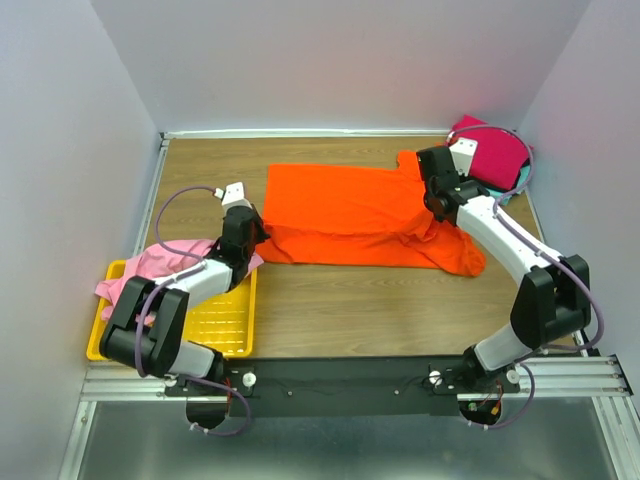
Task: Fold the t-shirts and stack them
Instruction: Fold the tshirt
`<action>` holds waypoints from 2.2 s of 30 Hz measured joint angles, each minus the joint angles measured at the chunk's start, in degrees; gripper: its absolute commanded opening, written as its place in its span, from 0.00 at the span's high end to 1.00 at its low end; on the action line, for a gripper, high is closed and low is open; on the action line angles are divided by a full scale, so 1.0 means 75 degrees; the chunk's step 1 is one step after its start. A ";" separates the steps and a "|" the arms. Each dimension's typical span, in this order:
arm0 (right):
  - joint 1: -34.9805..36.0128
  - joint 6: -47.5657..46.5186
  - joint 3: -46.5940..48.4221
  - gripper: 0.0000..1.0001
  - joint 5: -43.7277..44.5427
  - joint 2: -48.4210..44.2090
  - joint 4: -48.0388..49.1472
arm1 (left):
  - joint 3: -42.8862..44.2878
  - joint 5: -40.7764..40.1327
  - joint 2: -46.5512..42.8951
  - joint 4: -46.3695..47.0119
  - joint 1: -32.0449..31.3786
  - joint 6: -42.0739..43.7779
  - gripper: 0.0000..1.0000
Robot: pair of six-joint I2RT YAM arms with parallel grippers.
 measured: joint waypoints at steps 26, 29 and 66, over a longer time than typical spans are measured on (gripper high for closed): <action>-0.0670 -0.0251 0.0187 0.11 -0.1894 0.0169 0.0557 | 0.1323 -0.0032 0.0166 -0.0434 0.0195 0.0606 0.13; -0.0667 -0.0163 -0.0618 0.18 -0.2530 -0.0388 0.0635 | 0.0941 0.0149 -0.0283 -0.0187 0.0178 0.0635 0.13; -0.0766 -0.0635 -0.1186 0.44 -0.3710 0.1411 0.1909 | 0.0714 0.0510 -0.0184 0.0064 0.0146 0.0828 0.13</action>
